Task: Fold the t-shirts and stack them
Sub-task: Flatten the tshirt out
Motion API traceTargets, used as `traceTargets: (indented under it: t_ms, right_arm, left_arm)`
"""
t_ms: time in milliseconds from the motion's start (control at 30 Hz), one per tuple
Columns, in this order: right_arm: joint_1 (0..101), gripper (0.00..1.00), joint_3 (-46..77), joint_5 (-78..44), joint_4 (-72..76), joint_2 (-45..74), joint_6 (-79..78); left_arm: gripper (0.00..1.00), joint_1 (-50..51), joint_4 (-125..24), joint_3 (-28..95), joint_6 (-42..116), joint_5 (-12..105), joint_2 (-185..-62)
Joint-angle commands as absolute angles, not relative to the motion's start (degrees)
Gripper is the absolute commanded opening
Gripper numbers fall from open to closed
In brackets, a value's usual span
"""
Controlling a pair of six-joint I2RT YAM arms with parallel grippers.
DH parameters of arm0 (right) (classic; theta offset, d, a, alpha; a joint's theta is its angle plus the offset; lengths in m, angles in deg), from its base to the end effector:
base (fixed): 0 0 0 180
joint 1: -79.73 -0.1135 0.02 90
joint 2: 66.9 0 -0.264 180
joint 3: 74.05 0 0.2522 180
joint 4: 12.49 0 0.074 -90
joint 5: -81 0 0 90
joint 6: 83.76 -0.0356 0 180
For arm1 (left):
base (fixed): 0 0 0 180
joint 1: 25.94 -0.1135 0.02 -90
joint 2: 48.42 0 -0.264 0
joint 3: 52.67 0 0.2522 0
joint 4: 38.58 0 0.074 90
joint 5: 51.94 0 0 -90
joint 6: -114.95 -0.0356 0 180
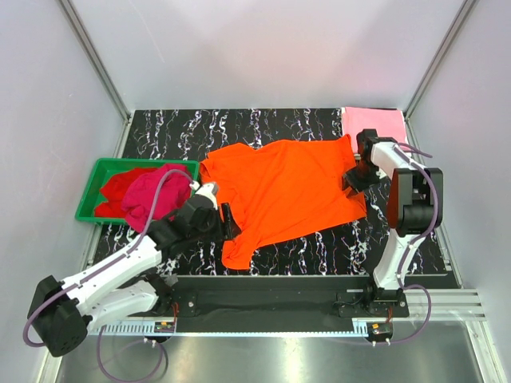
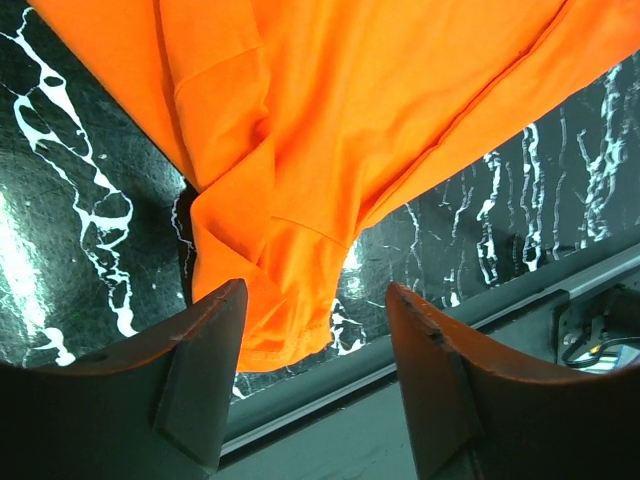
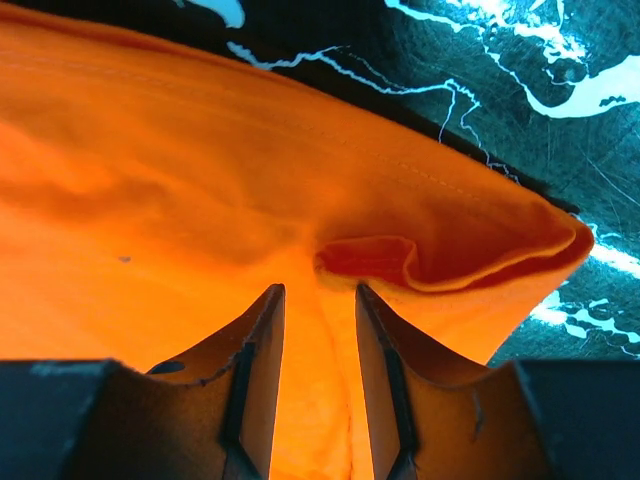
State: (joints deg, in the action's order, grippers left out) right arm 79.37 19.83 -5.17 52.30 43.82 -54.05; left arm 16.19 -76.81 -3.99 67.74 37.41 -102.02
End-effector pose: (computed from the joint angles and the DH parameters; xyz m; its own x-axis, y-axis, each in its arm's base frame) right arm 0.3707 0.0000 0.1790 -0.4873 0.8636 -0.1295 0.8610 0.4999 0.0937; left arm 0.1446 -0.1302 0.2294 -0.8237 -0.1709 -0.5407 0.1432 0.8599 -0.4899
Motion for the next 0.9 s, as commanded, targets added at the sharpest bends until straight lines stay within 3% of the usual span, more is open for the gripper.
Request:
traceTargets:
  t_ms: [0, 167, 267, 300, 333, 433, 767, 867]
  right_arm:
    - [79.4, 0.42, 20.6, -4.3, 54.0, 45.4, -55.6]
    - [79.3, 0.37, 19.7, -1.2, 53.7, 46.0, -55.1]
    - [79.4, 0.24, 19.1, -0.1, 52.8, 45.3, -54.6]
    - [79.4, 0.06, 18.9, -0.3, 52.4, 45.2, -54.1]
    - [79.4, 0.0, 18.6, -0.5, 52.2, 45.2, -53.4]
    - [79.4, 0.0, 17.0, -2.3, 50.1, 44.1, -51.0]
    - [79.4, 0.0, 8.6, -3.0, 43.4, 33.8, -45.3]
    - [79.4, 0.0, 6.1, -3.7, 41.2, 30.1, -44.1]
  left_arm:
    - [0.66, 16.4, -76.3, -3.1, 65.8, 36.6, -103.0]
    - [0.7, 17.7, -76.2, -1.9, 62.3, 35.8, -108.8]
    - [0.7, 19.3, -76.3, 0.0, 61.3, 33.9, -114.2]
    - [0.69, 19.8, -76.9, 0.6, 61.3, 33.4, -115.6]
    - [0.67, 20.2, -77.5, 1.3, 61.5, 32.3, -117.8]
    - [0.62, 21.8, -79.5, 2.1, 62.8, 30.8, -119.9]
    - [0.61, 24.7, -82.6, 2.9, 64.4, 27.3, -121.5]
    - [0.55, 24.9, -82.5, 3.0, 64.3, 25.8, -122.6]
